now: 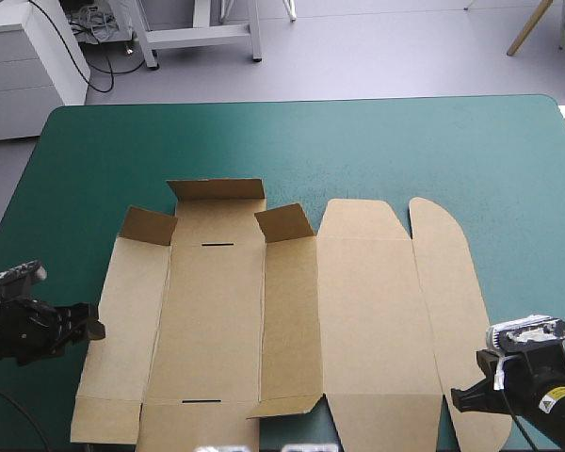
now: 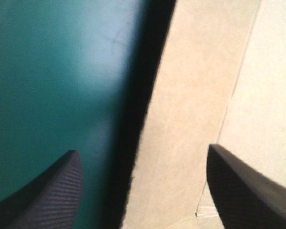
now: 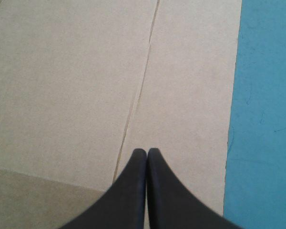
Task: Fold the box
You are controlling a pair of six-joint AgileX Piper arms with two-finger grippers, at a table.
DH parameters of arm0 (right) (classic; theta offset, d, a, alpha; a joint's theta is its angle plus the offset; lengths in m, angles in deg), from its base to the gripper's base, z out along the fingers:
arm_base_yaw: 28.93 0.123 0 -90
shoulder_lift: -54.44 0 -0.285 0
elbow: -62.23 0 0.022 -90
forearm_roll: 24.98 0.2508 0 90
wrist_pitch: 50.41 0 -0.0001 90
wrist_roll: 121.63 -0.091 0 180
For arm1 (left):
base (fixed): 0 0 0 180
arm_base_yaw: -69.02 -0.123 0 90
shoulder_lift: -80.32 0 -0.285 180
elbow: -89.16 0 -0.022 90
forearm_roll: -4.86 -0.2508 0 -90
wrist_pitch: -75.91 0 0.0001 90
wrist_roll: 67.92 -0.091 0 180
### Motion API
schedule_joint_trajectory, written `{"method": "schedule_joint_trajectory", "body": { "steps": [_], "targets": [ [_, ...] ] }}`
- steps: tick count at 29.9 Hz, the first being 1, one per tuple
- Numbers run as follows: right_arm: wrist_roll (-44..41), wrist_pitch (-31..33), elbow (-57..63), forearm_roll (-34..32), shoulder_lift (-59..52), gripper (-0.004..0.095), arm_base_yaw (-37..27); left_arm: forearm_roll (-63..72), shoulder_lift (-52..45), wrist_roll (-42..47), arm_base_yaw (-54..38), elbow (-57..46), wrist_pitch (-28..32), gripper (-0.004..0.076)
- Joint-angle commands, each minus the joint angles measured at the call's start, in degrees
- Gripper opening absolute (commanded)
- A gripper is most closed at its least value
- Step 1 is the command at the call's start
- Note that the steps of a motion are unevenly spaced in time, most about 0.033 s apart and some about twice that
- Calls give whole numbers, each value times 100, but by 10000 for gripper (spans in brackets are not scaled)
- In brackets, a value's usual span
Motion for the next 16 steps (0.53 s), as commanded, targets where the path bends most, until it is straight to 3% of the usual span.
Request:
{"method": "schedule_joint_trajectory", "body": {
  "steps": [1, 12, 16],
  "targets": [
    [15, -305, -138, 32, 57, -19, 24, 536, -93, -479, -3, -202, -318, 514],
    [15, -305, -138, 32, 57, -19, 76, 668, -93, -1047, -3, -683, -273, 509],
    [15, -305, -138, 32, 57, -19, 87, 817, -93, -1292, -3, -683, -390, 402]
  ]
}}
